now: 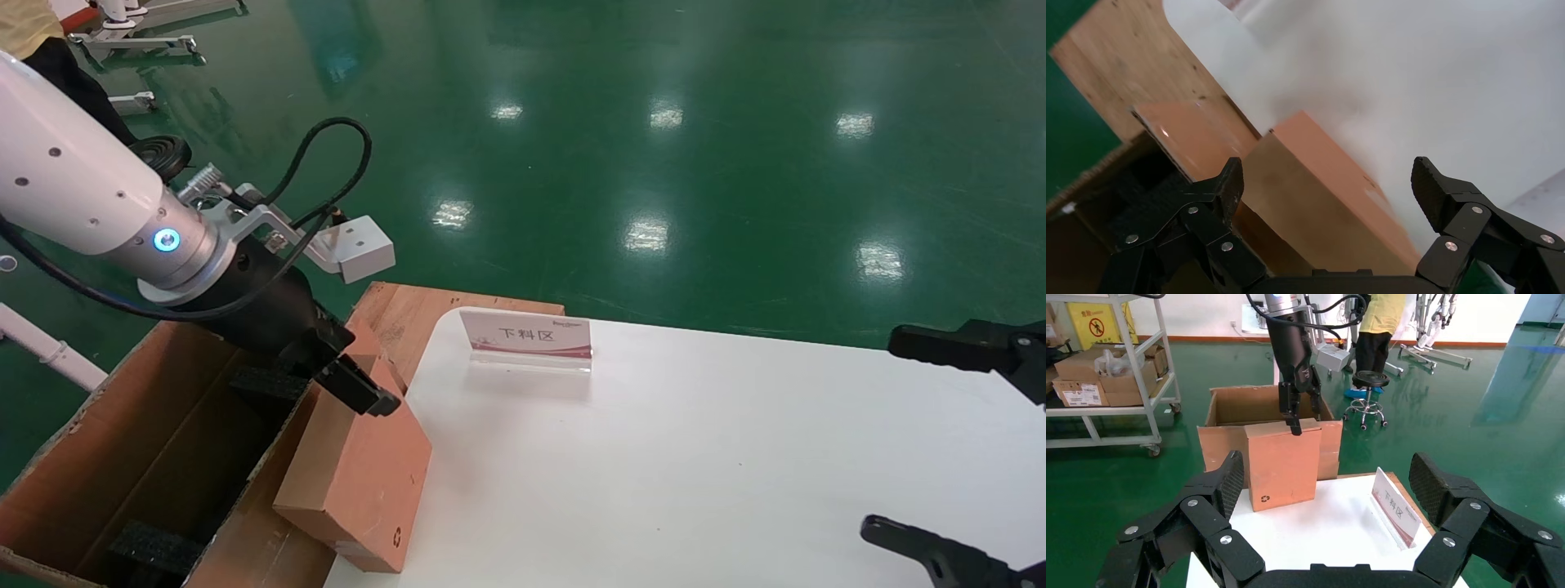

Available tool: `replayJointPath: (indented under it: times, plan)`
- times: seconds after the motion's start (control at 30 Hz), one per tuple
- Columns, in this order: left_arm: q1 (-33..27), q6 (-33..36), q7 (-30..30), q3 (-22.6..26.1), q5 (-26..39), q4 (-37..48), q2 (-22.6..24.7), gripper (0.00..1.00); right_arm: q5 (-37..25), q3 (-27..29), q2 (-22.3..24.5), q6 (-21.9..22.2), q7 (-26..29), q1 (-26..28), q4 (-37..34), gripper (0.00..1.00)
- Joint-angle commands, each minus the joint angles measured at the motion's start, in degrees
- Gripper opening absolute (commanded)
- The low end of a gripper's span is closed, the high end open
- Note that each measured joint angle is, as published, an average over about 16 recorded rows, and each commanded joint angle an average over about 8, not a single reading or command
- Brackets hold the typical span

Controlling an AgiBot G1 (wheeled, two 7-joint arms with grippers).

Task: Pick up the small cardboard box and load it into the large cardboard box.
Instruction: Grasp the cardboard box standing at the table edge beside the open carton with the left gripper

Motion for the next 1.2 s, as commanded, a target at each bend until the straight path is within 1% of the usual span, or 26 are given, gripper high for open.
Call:
replayJointPath:
  times: [0.03, 0.27, 0.53, 0.83, 1.2]
  plan:
    - [-1.34, -0.11, -1.37, 2.25, -1.07, -0.03, -0.06, 1.0, 0.01, -0.01, 0.0, 0.0, 0.0, 0.0, 0.0, 1.0]
    - [-5.11, -0.55, -4.38, 8.76, -2.89, -0.11, 0.33, 1.0, 0.03, -0.04, 0.02, 0.02, -0.02, 0.01, 0.0, 1.0]
    - [-6.63, -1.37, -7.28, 14.12, -4.9, -0.14, 0.35, 1.0, 0.05, -0.07, 0.03, 0.03, -0.03, 0.01, 0.0, 1.0]
    - [-6.26, -2.76, -8.89, 17.91, -5.45, -0.17, 0.83, 1.0, 0.07, -0.11, 0.04, 0.05, -0.05, 0.02, 0.0, 1.0]
    - [-4.81, -4.38, -10.12, 20.39, -4.44, -0.12, 1.03, 1.0, 0.1, -0.15, 0.06, 0.06, -0.07, 0.03, 0.0, 1.0]
